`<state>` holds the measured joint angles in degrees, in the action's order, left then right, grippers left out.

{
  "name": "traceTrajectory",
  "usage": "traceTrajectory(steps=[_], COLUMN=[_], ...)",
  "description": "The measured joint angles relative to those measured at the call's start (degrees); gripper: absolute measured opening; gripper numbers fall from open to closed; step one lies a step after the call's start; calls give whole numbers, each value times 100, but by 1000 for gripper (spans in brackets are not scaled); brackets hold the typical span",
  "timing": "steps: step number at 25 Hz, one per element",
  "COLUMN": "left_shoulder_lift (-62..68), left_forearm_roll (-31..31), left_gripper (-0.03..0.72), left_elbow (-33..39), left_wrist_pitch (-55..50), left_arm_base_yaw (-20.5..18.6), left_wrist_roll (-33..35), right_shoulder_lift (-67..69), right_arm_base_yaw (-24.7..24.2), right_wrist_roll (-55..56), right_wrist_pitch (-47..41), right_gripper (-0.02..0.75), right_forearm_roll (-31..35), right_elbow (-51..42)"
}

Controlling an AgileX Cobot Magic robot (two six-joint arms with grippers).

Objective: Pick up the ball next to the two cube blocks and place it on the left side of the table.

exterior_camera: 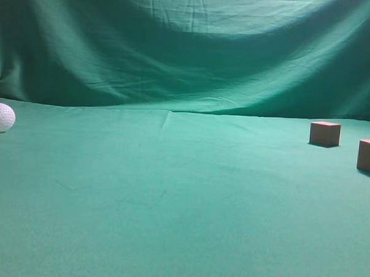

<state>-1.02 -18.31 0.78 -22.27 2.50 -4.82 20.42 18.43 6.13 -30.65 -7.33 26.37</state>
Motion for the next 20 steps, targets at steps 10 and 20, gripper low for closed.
traceTrajectory(steps=[10, 20], left_shoulder_lift=[0, 0], left_forearm_roll=[0, 0], left_gripper=[0, 0], left_elbow=[0, 0], left_wrist_pitch=[0, 0], left_arm_base_yaw=[0, 0], left_wrist_roll=[0, 0], right_shoulder_lift=[-1885, -2100], right_arm_base_yaw=[-1138, -1330], right_wrist_roll=[62, 173], right_wrist_pitch=[800, 833], right_gripper=[0, 0], right_forearm_roll=[-12, -12], right_elbow=[-2216, -2782])
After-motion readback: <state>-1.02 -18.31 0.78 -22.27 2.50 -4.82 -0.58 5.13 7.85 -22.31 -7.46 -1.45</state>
